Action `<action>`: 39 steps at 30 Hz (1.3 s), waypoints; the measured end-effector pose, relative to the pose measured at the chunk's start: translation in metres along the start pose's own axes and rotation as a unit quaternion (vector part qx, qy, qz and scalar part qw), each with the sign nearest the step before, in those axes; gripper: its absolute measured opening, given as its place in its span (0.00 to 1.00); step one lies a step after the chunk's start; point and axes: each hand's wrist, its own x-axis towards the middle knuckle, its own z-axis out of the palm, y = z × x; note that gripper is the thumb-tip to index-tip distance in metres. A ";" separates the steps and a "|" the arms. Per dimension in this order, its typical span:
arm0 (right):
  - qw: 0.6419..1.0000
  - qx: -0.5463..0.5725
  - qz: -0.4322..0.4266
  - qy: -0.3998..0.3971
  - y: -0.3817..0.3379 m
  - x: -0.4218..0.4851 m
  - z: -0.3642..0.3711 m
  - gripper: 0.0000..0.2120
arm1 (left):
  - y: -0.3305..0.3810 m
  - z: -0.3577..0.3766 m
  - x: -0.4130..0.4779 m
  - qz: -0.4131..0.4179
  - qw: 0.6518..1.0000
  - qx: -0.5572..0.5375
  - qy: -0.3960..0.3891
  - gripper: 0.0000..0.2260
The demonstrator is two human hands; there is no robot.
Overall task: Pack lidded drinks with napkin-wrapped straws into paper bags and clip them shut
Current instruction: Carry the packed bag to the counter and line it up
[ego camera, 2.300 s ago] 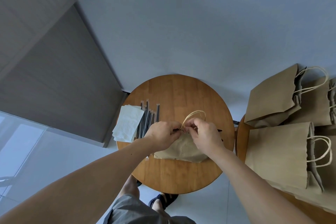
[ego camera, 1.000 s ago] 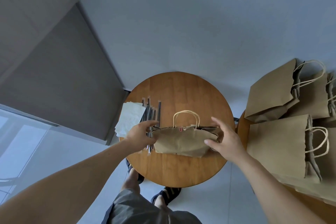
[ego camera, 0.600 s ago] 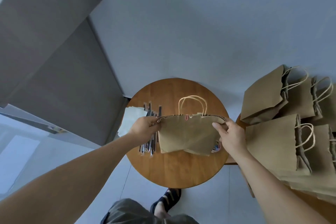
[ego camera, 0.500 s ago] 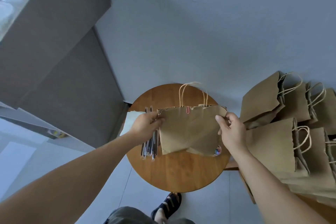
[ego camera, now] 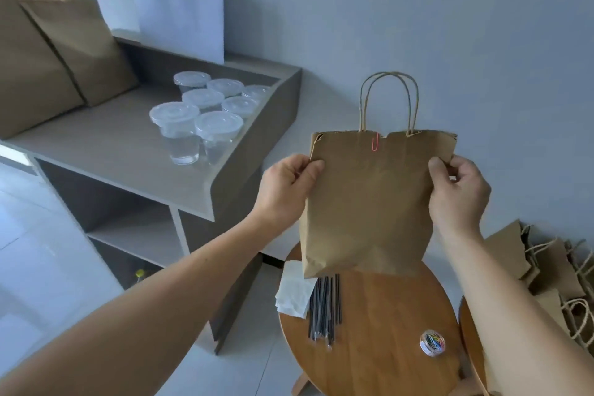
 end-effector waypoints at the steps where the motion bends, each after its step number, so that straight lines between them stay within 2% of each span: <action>1: 1.000 0.012 -0.003 -0.003 -0.021 -0.004 0.012 0.09 | 0.010 -0.020 -0.001 0.012 1.000 -0.001 0.018 0.13; 4: 0.999 0.043 -0.020 -0.022 -0.079 -0.021 0.043 0.11 | 0.035 -0.077 -0.006 0.044 0.996 -0.007 0.079 0.15; 10: 0.986 0.118 -0.069 -0.094 -0.178 -0.057 0.114 0.01 | 0.069 -0.191 -0.010 0.088 0.969 -0.018 0.231 0.12; 17: 0.964 0.156 -0.114 -0.183 -0.267 -0.072 0.209 0.03 | 0.083 -0.301 0.011 0.136 0.924 0.044 0.355 0.14; 20: 0.952 0.163 -0.138 -0.219 -0.294 -0.072 0.256 0.07 | 0.077 -0.343 0.031 0.146 0.905 0.076 0.391 0.15; 22: 0.943 0.179 -0.139 -0.244 -0.306 -0.068 0.292 0.10 | 0.071 -0.369 0.048 0.150 0.895 0.104 0.408 0.14; 30: 0.908 0.189 -0.104 -0.359 -0.324 -0.046 0.451 0.05 | 0.016 -0.444 0.122 0.125 0.857 0.211 0.453 0.16; 34: 0.897 0.164 -0.077 -0.404 -0.320 -0.036 0.530 0.05 | -0.025 -0.471 0.155 0.089 0.857 0.241 0.447 0.15; 39: 0.894 0.120 -0.053 -0.428 -0.307 -0.021 0.632 0.06 | -0.081 -0.503 0.206 0.067 0.876 0.261 0.400 0.14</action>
